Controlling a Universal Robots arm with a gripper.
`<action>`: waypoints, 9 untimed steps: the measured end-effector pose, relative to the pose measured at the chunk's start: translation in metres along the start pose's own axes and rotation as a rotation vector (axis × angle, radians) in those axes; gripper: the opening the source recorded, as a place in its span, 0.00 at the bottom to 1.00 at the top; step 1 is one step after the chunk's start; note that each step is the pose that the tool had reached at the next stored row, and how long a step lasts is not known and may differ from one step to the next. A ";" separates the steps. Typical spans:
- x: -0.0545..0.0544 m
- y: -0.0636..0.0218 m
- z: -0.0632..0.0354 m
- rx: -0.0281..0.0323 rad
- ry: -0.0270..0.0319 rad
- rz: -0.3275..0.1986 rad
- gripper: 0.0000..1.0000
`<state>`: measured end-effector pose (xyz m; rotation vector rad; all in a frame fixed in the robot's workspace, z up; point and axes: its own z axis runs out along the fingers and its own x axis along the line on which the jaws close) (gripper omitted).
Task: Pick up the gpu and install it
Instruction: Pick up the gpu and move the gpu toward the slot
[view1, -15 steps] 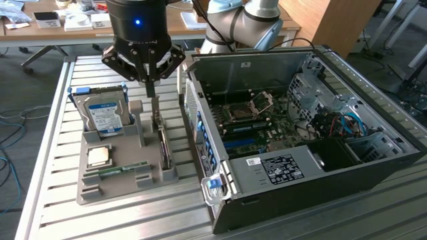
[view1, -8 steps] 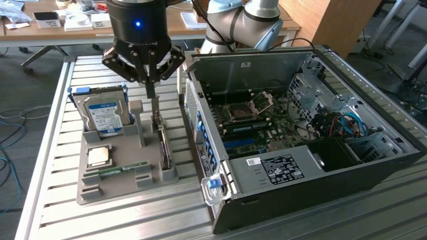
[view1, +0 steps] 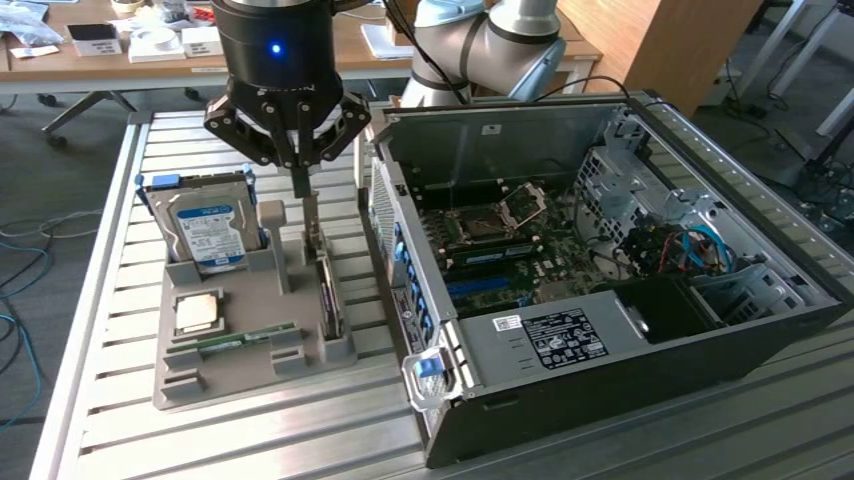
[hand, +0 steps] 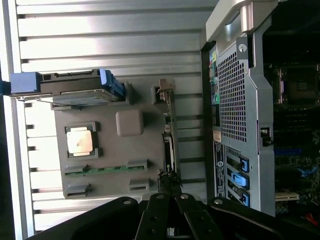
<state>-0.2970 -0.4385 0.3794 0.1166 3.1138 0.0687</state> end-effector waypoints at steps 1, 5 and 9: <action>0.000 0.0000 0.0000 0.0000 0.0000 0.000 0.11; 0.000 0.0000 0.0000 0.0000 0.0000 0.000 0.11; 0.000 0.0000 0.0000 -0.0001 0.0000 0.000 0.11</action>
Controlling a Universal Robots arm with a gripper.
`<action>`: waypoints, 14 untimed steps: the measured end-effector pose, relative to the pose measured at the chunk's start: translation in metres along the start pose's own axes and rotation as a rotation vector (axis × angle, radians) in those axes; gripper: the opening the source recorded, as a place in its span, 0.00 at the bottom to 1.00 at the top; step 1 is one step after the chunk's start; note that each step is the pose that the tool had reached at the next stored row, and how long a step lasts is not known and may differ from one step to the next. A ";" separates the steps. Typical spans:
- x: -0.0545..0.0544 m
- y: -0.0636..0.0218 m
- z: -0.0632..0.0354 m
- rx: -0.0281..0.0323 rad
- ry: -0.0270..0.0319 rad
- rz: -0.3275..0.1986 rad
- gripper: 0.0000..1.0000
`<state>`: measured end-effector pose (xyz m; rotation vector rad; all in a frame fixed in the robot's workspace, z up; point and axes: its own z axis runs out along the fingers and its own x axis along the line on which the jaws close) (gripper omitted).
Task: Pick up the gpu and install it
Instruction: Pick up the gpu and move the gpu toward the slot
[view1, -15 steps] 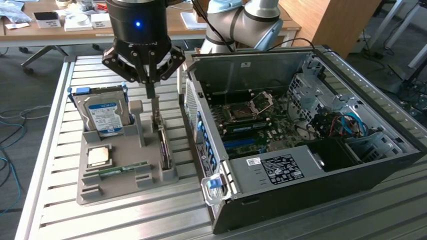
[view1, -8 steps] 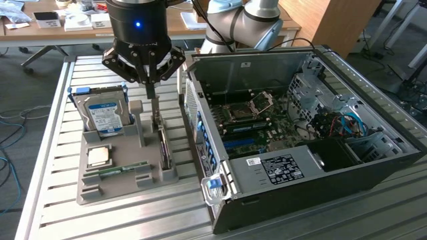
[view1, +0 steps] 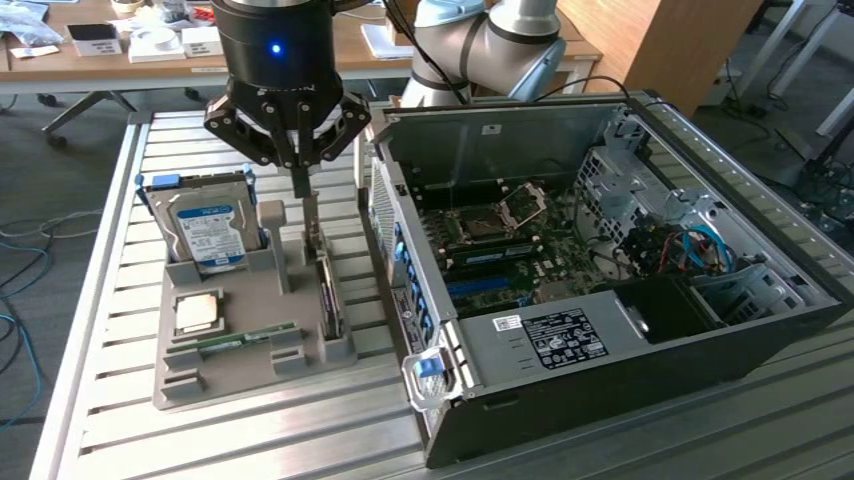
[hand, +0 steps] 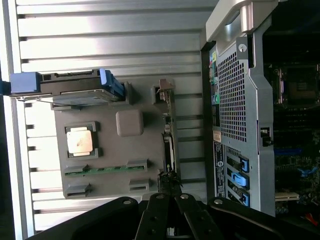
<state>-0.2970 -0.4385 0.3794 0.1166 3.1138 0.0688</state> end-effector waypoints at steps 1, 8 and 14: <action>0.000 0.0000 0.0000 0.0000 0.0000 0.000 0.11; 0.000 0.0000 0.0000 0.0000 0.0000 0.000 0.35; 0.000 -0.0002 0.0040 0.0000 0.0000 0.000 0.42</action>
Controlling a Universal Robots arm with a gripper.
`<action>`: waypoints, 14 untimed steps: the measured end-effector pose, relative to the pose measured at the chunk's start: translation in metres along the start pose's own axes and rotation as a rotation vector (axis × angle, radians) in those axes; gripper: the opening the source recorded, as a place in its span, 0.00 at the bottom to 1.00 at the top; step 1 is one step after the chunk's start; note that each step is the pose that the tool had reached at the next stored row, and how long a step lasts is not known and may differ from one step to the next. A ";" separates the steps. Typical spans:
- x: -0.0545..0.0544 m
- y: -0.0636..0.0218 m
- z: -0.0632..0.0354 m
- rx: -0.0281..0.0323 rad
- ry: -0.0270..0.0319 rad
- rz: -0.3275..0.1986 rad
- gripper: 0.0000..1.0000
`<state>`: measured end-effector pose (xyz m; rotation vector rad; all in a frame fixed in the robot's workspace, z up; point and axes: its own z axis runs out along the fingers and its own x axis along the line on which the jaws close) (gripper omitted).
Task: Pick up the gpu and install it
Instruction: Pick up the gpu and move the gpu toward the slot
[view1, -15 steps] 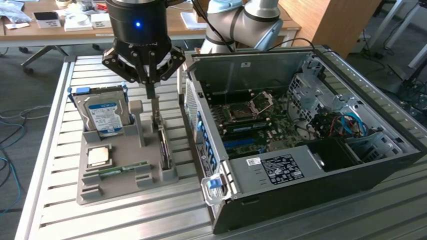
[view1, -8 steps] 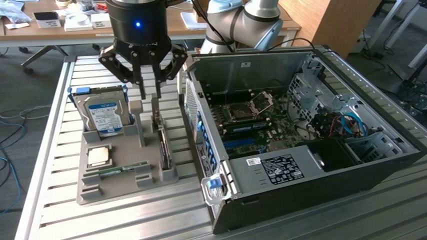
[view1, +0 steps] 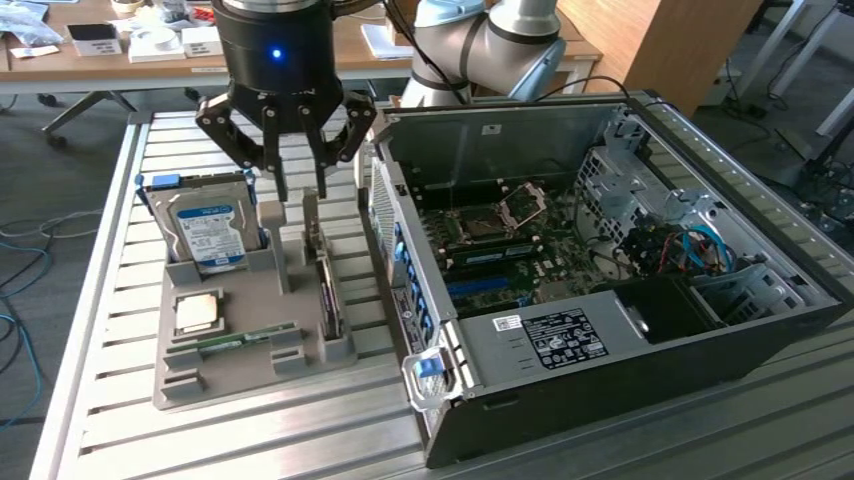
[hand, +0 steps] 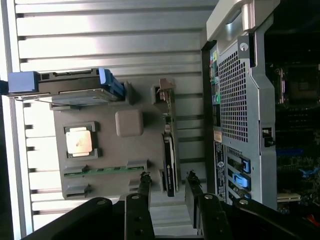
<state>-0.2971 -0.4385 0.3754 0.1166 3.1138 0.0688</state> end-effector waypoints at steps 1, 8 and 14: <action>0.000 -0.0001 0.0018 -0.0001 0.0000 0.000 0.42; 0.000 -0.0006 0.0143 0.0000 0.0000 0.000 0.42; 0.000 -0.0009 0.0207 0.0001 0.0001 0.000 0.42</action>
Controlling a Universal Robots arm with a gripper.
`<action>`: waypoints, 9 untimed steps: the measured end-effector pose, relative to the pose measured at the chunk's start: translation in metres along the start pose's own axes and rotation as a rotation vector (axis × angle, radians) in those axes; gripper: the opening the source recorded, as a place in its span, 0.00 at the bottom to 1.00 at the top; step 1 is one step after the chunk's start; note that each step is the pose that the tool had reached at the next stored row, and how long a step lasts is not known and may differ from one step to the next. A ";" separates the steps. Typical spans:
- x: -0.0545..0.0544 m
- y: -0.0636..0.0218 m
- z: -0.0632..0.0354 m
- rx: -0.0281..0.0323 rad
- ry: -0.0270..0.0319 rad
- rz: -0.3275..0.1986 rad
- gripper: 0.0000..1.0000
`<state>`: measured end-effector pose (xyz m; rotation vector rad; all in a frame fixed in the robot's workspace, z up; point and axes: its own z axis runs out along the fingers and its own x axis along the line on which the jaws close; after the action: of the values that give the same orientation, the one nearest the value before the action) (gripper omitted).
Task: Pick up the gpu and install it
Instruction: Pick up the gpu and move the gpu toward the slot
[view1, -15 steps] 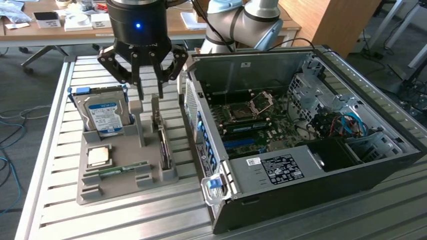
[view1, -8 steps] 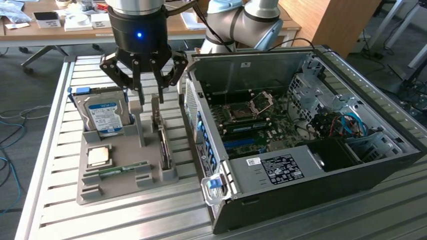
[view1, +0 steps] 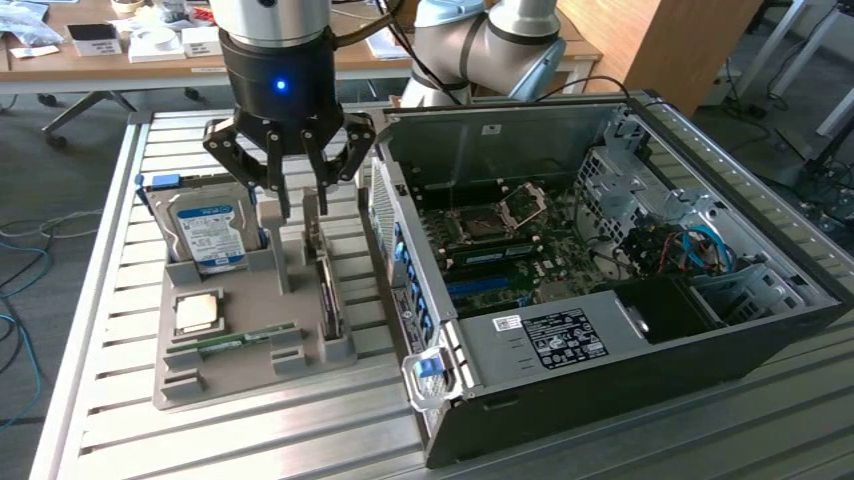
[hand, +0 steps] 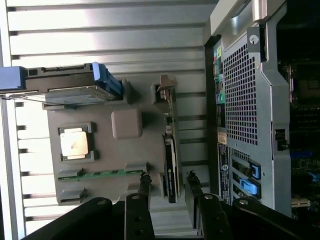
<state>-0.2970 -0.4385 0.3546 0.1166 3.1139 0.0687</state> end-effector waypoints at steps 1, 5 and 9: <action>0.000 0.0000 0.0002 0.0001 0.0001 0.000 0.42; 0.000 0.0000 0.0006 -0.0001 0.0000 0.000 0.42; 0.000 -0.0001 0.0031 -0.0001 -0.0002 0.006 0.42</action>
<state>-0.2970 -0.4385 0.3515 0.1252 3.1134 0.0689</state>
